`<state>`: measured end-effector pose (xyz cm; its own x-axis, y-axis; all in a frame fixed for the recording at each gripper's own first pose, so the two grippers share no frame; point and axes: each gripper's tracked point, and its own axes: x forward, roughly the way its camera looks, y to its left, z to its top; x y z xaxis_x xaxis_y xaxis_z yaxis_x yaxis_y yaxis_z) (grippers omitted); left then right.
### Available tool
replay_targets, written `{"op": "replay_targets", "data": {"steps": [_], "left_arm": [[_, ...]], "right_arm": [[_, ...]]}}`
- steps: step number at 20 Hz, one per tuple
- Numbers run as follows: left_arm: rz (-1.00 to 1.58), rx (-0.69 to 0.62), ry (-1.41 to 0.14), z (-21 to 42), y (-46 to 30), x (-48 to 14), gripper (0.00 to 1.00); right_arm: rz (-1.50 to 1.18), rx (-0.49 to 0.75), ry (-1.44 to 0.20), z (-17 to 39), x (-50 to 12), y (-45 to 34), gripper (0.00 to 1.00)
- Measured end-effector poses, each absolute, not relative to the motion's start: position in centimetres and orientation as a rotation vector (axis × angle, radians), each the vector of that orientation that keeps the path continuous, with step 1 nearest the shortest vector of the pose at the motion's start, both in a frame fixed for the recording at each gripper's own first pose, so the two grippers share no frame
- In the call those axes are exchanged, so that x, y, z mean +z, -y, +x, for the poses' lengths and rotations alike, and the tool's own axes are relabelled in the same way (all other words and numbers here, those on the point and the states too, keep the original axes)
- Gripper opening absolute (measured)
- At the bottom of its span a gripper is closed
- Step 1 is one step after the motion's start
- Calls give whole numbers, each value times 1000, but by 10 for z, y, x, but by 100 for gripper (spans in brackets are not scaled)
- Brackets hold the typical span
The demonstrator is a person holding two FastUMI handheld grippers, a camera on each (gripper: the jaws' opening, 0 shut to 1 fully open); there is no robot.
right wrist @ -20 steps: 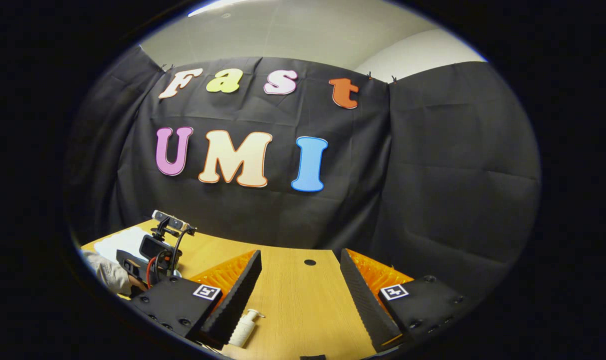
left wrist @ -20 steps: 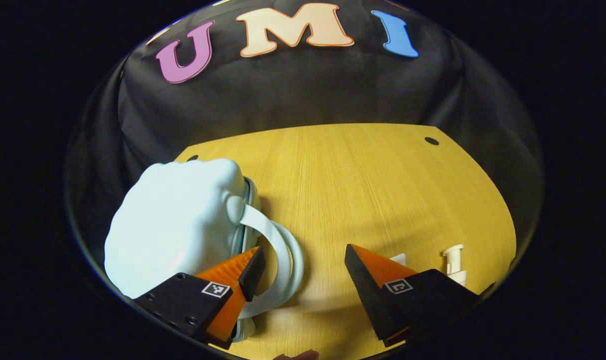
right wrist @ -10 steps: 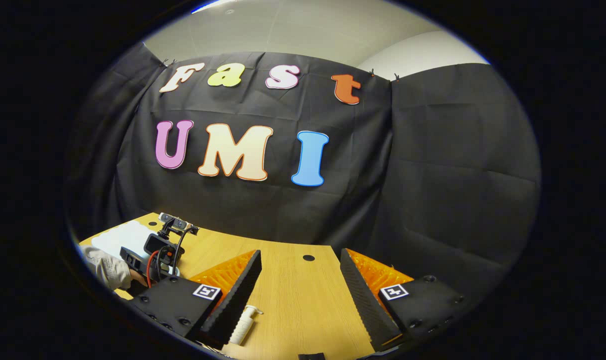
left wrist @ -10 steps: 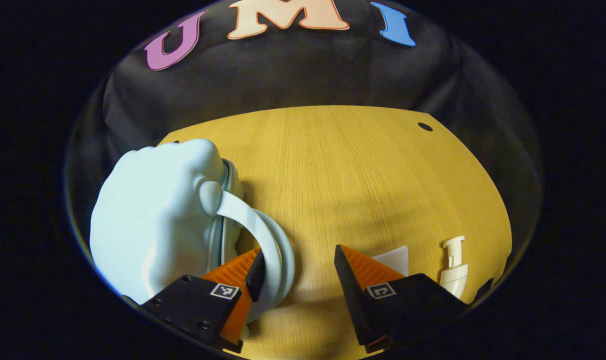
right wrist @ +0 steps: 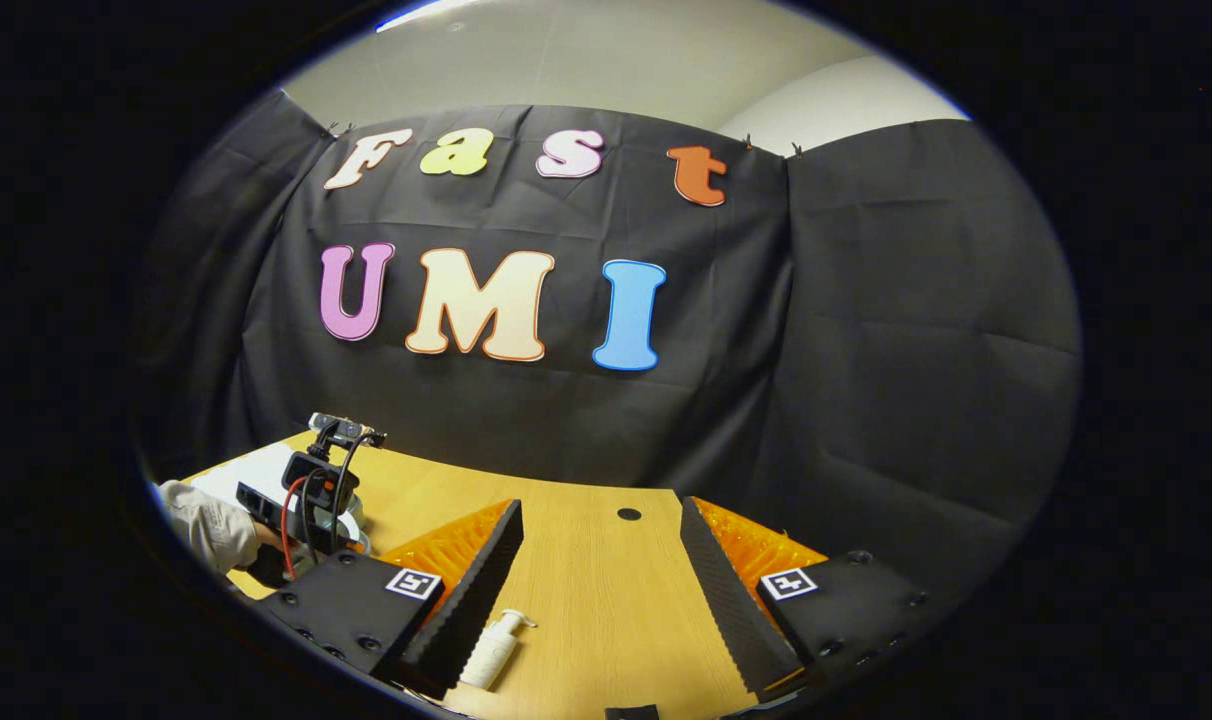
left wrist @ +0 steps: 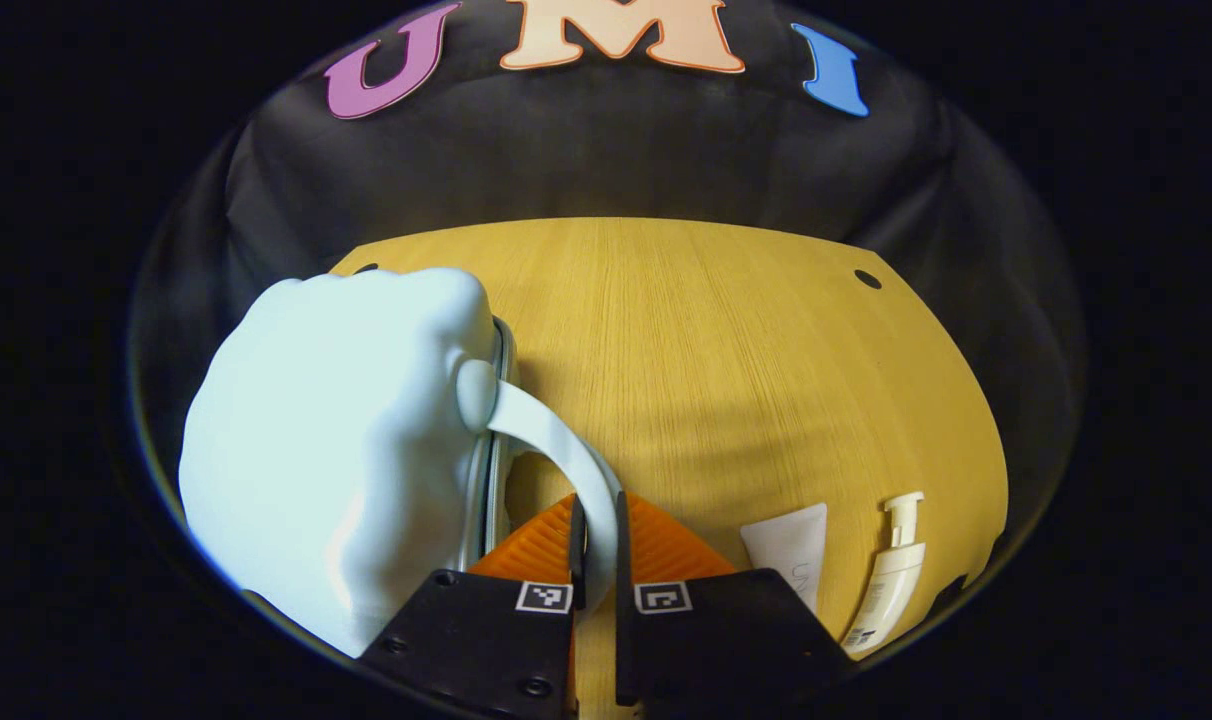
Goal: First open the suitcase, pack the skin care products into it, and then close the suitcase.
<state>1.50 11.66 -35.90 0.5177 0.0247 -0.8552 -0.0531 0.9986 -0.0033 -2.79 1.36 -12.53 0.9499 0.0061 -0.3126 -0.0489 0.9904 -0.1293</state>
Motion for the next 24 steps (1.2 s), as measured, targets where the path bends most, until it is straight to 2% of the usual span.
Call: {"op": "replay_targets", "data": {"steps": [4, 9, 16, 24], "left_arm": [[2, 4, -996, 18, -113, -346, 0], [34, -18, -926, 24, -120, -295, 0], [45, 14, -839, 28, -154, -227, 0], [124, 83, -721, 31, -233, -147, 0]], "right_arm": [[-129, 38, -303, -28, -123, -14, 100], [-113, 59, -288, -26, -123, -18, 100], [-70, 126, -279, -19, -128, -48, 100], [-38, 191, -285, -7, -138, -96, 100]]}}
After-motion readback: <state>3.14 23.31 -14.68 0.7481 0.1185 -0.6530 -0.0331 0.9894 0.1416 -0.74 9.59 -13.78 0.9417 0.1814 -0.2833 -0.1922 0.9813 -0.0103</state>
